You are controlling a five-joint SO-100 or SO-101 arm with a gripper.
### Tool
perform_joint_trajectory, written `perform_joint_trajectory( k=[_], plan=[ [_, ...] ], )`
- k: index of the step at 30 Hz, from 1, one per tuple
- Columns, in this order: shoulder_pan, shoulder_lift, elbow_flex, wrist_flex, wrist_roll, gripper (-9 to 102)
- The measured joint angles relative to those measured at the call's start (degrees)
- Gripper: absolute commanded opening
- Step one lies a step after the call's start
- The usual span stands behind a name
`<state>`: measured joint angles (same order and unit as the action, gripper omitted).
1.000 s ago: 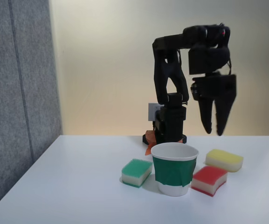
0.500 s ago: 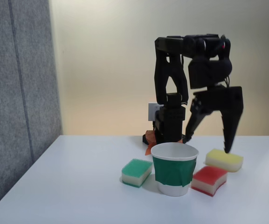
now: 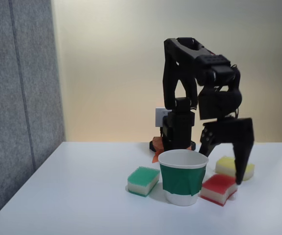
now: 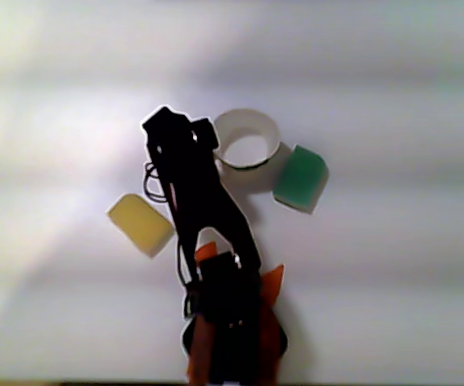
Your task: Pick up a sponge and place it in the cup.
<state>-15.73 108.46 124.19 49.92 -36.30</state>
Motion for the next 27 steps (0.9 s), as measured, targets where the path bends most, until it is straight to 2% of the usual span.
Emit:
perform_joint_trajectory(
  k=[7, 10, 13, 16, 19, 23, 27],
  plan=[
    [-0.5, -2.5, 4.1, -6.9, 0.2, 33],
    [-0.5, -4.2, 4.9, -9.2, 0.0, 22],
    [-0.2, -5.7, 7.0, -14.1, 0.1, 0],
    [-0.5, -7.6, 8.7, -17.8, 2.5, 0],
    [-1.5, -7.1, 9.5, -17.9, 4.8, 0],
    [-2.7, -5.1, 9.1, -12.7, 6.2, 0],
    [-3.1, -2.9, 2.6, 1.4, 5.5, 0]
  ],
)
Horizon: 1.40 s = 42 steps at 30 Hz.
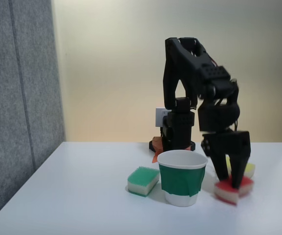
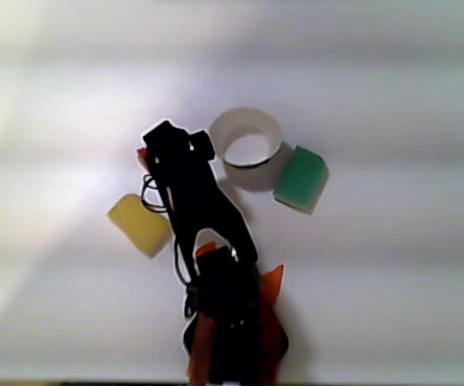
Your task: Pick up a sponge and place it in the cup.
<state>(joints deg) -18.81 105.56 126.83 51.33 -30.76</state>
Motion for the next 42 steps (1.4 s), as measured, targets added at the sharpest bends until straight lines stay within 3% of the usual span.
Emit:
perform_joint_trajectory(
  k=[8, 14, 21, 29, 40, 42],
  plan=[
    [2.2, -1.8, -26.8, 29.6, 0.4, 0],
    [4.7, -4.1, -41.6, 40.3, 0.6, 0],
    [9.3, 0.2, -42.4, 41.0, 4.2, 0],
    [15.6, 7.7, -30.8, 36.1, 5.6, 0],
    [22.5, 10.6, -26.8, 34.4, 3.1, 0],
    [23.3, 10.6, -26.4, 33.5, 2.1, 5]
  ],
)
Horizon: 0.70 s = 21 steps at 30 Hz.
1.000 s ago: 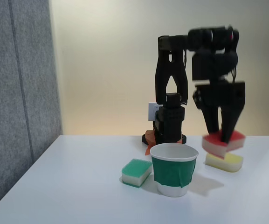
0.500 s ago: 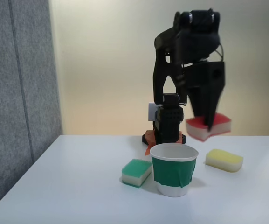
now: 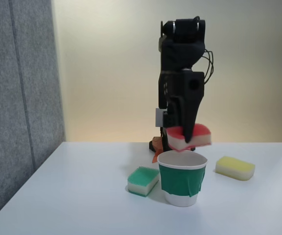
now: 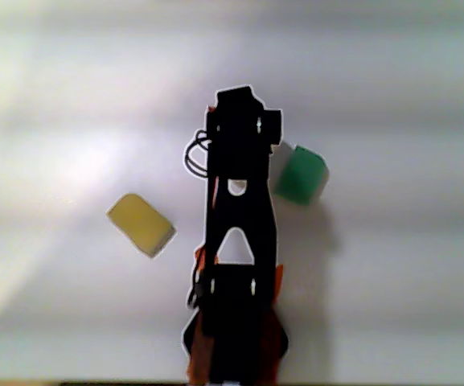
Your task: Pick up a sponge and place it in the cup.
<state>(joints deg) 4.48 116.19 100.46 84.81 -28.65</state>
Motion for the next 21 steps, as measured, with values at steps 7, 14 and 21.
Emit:
perform_joint_trajectory(
  k=[7, 14, 21],
  plan=[
    [0.1, 0.0, 0.0, -1.6, -1.7, 39],
    [0.4, 0.0, 0.3, -2.6, -2.2, 12],
    [-0.4, 0.7, 1.1, -2.6, 0.5, 0]
  ],
)
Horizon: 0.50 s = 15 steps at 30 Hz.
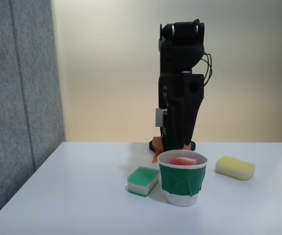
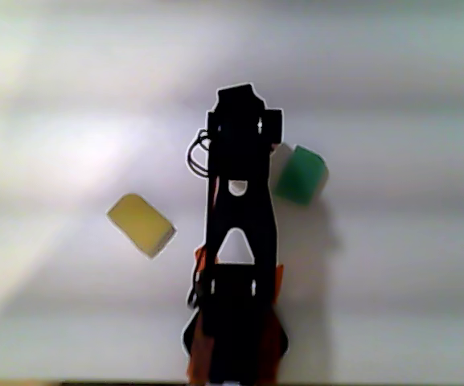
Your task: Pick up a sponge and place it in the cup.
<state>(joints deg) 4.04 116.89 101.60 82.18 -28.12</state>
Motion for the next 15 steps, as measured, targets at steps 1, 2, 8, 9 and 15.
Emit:
perform_joint_trajectory(
  k=[1, 2, 8, 9, 15],
  plan=[
    [-0.3, 0.7, 0.4, -0.5, 0.6, 0],
    [-0.5, 1.6, 1.0, -1.4, 1.6, 0],
    [-2.8, 14.2, 13.5, -12.0, 11.7, 0],
    [-3.4, 17.4, 17.1, -15.3, 13.6, 0],
    [-2.3, 31.9, 31.9, -29.8, 17.9, 0]
  ],
)
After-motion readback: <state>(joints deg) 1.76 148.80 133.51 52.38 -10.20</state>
